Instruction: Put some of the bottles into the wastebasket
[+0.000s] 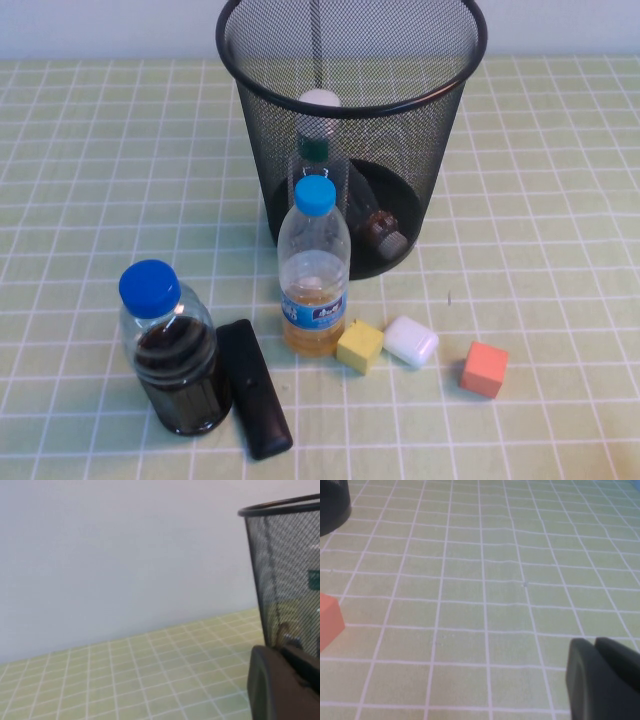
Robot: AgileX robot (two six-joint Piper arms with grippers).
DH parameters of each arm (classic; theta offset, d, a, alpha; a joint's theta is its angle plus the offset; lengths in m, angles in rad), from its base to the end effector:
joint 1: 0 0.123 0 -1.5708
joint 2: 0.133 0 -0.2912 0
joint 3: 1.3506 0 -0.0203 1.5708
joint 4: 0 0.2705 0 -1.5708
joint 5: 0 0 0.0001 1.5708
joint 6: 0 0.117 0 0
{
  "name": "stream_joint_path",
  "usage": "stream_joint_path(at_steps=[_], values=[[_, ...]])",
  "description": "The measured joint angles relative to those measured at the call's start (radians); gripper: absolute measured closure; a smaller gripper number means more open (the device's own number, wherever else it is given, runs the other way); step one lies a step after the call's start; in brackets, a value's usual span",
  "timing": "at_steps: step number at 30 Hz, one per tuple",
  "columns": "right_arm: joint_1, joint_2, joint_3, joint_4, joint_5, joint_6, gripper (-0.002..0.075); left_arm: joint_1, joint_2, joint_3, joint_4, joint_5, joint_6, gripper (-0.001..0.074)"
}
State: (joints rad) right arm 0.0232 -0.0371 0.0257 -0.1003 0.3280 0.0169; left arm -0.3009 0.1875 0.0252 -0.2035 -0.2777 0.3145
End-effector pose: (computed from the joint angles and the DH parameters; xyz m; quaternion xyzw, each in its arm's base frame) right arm 0.0913 -0.0017 0.1712 -0.0296 0.7823 -0.0297 0.6215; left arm 0.1071 -0.0265 0.2180 0.1155 0.6432 -0.0509 0.7553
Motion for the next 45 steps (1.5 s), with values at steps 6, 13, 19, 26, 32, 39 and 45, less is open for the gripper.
stream_joint_path(at_steps=[6, 13, 19, 26, 32, 39, 45], values=[[0.0, 0.0, 0.0, 0.0, 0.0, 0.0, 0.0734, 0.114, -0.113, 0.002, 0.036, 0.196, -0.032, 0.0736], [0.0, 0.0, 0.0, 0.0, 0.0, 0.0, 0.0734, 0.272, -0.197, 0.003, 0.074, 0.396, -0.154, 0.0736], [0.0, 0.0, 0.0, 0.0, 0.0, 0.0, 0.0734, 0.292, -0.197, 0.003, 0.12, 0.559, -0.172, 0.0736], [0.0, 0.0, 0.0, 0.0, 0.0, 0.0, 0.0734, 0.292, -0.197, 0.003, 0.132, 0.624, -0.18, 0.0736], [0.0, 0.0, 0.0, 0.0, 0.0, 0.0, 0.0734, 0.292, -0.197, 0.003, 0.135, 0.624, -0.186, 0.0737], [0.0, 0.0, 0.0, 0.0, 0.0, 0.0, 0.0734, 0.292, -0.197, 0.003, 0.135, 0.624, -0.187, 0.0736], [0.0, 0.0, 0.0, 0.0, 0.0, 0.0, 0.0734, 0.292, -0.197, 0.003, 0.135, 0.625, -0.187, 0.0736]])
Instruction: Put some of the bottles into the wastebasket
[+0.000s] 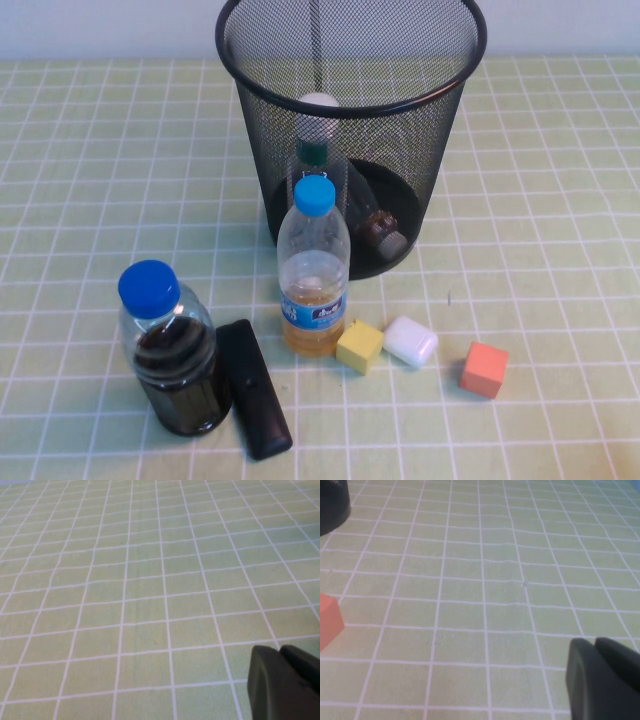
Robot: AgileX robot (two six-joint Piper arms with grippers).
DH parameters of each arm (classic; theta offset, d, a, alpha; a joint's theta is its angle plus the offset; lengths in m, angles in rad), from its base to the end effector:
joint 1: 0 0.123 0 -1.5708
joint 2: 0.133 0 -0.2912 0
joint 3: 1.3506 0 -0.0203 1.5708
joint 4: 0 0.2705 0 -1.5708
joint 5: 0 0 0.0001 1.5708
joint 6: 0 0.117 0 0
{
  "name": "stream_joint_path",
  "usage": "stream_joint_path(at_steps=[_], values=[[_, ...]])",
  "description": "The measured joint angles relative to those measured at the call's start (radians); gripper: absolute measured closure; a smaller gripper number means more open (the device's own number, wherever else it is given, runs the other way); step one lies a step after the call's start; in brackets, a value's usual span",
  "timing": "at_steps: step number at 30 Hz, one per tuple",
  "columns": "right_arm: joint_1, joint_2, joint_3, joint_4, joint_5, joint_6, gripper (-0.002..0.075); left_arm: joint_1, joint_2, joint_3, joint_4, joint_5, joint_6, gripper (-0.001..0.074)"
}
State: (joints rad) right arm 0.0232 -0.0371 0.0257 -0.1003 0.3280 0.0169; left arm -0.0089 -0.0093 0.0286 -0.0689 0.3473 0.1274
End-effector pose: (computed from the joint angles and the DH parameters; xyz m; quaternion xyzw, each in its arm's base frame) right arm 0.0913 -0.0017 0.1712 -0.0296 0.7823 -0.0297 0.6215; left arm 0.0919 -0.0036 0.1653 0.0356 0.7976 0.0068 0.6021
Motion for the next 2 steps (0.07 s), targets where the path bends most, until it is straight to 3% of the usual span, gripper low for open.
stream_joint_path(at_steps=[2], values=[[0.0, 0.0, 0.0, 0.0, 0.0, 0.0, 0.0734, 0.0, 0.0, 0.0, 0.0, 0.0, 0.0, 0.0736]])
